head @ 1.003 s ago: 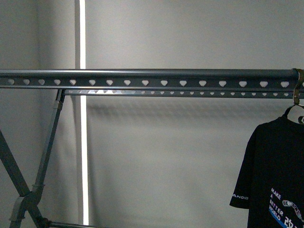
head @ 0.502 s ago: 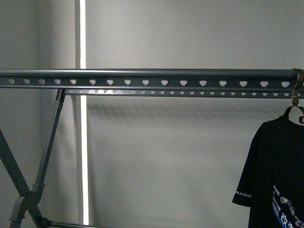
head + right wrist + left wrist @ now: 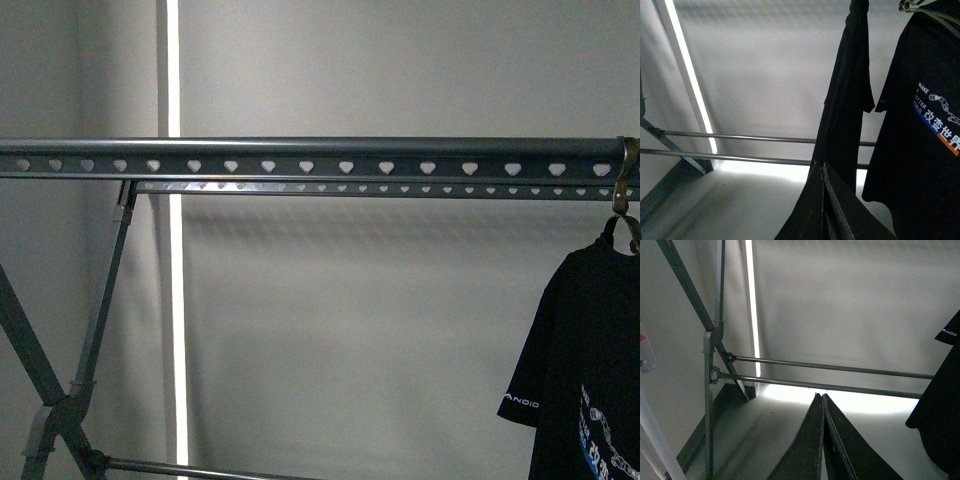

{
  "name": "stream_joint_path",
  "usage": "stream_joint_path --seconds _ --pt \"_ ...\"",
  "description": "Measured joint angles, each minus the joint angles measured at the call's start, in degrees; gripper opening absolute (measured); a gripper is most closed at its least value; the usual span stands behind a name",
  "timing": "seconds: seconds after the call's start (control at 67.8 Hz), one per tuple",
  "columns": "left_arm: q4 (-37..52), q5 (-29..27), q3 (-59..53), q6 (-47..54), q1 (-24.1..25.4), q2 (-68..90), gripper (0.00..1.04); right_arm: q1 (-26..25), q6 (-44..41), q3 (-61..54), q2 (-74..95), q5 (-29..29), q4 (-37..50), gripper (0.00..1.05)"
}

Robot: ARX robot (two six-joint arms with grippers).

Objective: Hang clothes on hanger

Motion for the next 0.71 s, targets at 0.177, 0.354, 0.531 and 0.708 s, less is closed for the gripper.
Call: stream_joint_path --seconds 0.177,0.354,0.531,0.708 --pt "0.0 0.0 0.0 0.0 0.0 0.0 0.04 -0.02 -0.02 0.0 0.0 -0.02 0.0 0.02" --pt "0.0 0.0 0.0 -0.02 0.0 0.0 0.31 -0.02 -0.09 0.0 0.0 0.0 0.0 0.36" --pt "0.0 0.0 0.0 -0.02 0.0 0.0 0.65 -0.02 -0.09 0.0 0.0 0.0 0.0 0.69" --pt "0.0 0.0 0.0 0.02 0.0 0.0 1.0 -0.02 -0.04 0.0 0.0 0.0 0.0 0.98"
